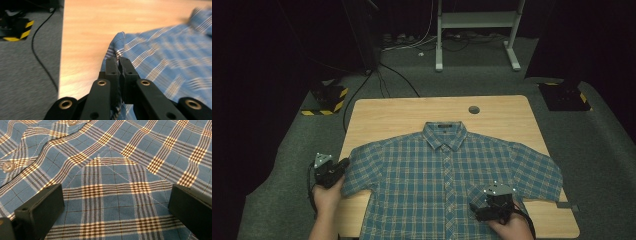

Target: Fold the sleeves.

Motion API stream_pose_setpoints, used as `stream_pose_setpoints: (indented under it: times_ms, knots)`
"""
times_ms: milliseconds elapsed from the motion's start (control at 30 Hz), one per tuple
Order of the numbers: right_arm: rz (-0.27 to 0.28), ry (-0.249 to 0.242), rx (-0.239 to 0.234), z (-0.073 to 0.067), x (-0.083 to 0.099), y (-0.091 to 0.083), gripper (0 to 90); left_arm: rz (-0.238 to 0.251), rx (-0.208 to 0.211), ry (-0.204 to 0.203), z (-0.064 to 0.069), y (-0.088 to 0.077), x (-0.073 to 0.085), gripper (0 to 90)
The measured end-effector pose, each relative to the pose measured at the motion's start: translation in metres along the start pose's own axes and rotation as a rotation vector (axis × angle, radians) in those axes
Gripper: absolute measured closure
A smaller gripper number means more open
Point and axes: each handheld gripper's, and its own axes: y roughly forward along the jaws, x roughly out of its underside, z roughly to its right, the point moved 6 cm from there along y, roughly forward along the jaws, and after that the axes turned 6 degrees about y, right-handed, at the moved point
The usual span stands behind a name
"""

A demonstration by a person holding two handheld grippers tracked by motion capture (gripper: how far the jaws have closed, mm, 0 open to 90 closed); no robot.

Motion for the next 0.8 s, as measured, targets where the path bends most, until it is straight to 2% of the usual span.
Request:
stream_pose_setpoints:
  times_ms: [233,433,467,567,667,800]
  knots:
    - [-0.001,-0.002,-0.003,0.000,0.000,0.000,0.0,0.019,0.013,-0.030,0.014,-0.006,-0.017,86.3]
    - [-0.001,-0.003,-0.004,0.000,0.000,0.000,0.0,0.041,0.026,-0.009,0.033,-0.009,-0.033,86.3]
    - [-0.001,-0.003,-0.005,0.000,0.000,0.000,0.0,0.037,0.028,-0.012,0.036,-0.008,-0.034,86.3]
    - [-0.001,-0.003,-0.005,0.000,0.000,0.000,0.0,0.041,0.025,0.012,0.047,-0.008,-0.038,86.3]
    - [-0.001,-0.003,-0.005,0.000,0.000,0.000,0.0,0.053,0.035,0.010,0.059,-0.007,-0.041,86.3]
    - [-0.001,-0.003,-0.006,0.000,0.000,0.000,0.0,0.061,0.042,0.034,0.074,-0.003,-0.043,86.3]
